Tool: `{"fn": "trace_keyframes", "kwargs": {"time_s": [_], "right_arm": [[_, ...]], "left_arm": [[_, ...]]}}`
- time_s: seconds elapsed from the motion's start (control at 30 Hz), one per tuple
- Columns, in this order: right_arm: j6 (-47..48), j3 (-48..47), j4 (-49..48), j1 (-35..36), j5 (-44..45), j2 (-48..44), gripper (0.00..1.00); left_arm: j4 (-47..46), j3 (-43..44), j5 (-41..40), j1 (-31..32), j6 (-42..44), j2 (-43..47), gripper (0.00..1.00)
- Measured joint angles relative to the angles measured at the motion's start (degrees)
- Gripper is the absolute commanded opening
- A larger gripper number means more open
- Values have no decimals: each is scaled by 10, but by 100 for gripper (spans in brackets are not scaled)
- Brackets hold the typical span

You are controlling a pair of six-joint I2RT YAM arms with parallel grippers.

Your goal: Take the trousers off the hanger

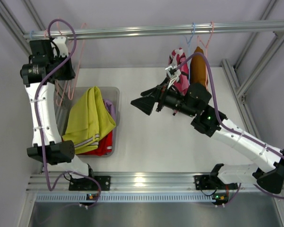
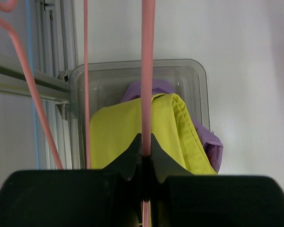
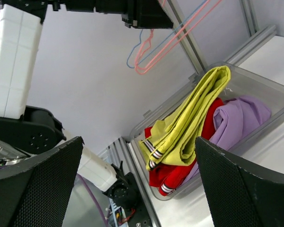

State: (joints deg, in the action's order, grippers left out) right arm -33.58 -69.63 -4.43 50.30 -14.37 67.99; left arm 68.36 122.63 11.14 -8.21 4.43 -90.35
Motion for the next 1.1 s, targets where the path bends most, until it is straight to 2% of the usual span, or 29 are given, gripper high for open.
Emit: {"fn": "trace_keyframes", "kwargs": {"time_s": [0.17,0.33,0.4,0.43,0.47,0.5,0.57,0.6,0.83,1.1], "right_arm": [[0,0,0,-3,0,-1,99],[0,6,1,-7,0,-5,99],[0,7,2,-7,0,-6,99],[0,7,2,-7,0,-6,99],[0,7,2,-7,0,-7,100],[0,7,2,-7,0,-7,99],[0,7,2,-7,0,-7,99],[0,7,2,-7,0,-8,99],[11,6,6,-7,8,-9,100],[90,-19,53,-10,44,-35,99]], "left_arm": [[12,-2,-6,-1,0,-32,0],[2,-60,-10,-1,1,-21,0],[-26,-93,-10,-1,2,-10,14],[-38,-105,-11,-1,5,-3,26],[-42,-119,-14,0,9,6,56],[-43,-135,-16,-1,13,16,67],[-40,-163,-18,-1,17,38,83],[-41,-173,-18,-1,19,47,99],[-51,-185,2,-1,23,132,99],[-69,-202,87,0,21,286,99]]}}
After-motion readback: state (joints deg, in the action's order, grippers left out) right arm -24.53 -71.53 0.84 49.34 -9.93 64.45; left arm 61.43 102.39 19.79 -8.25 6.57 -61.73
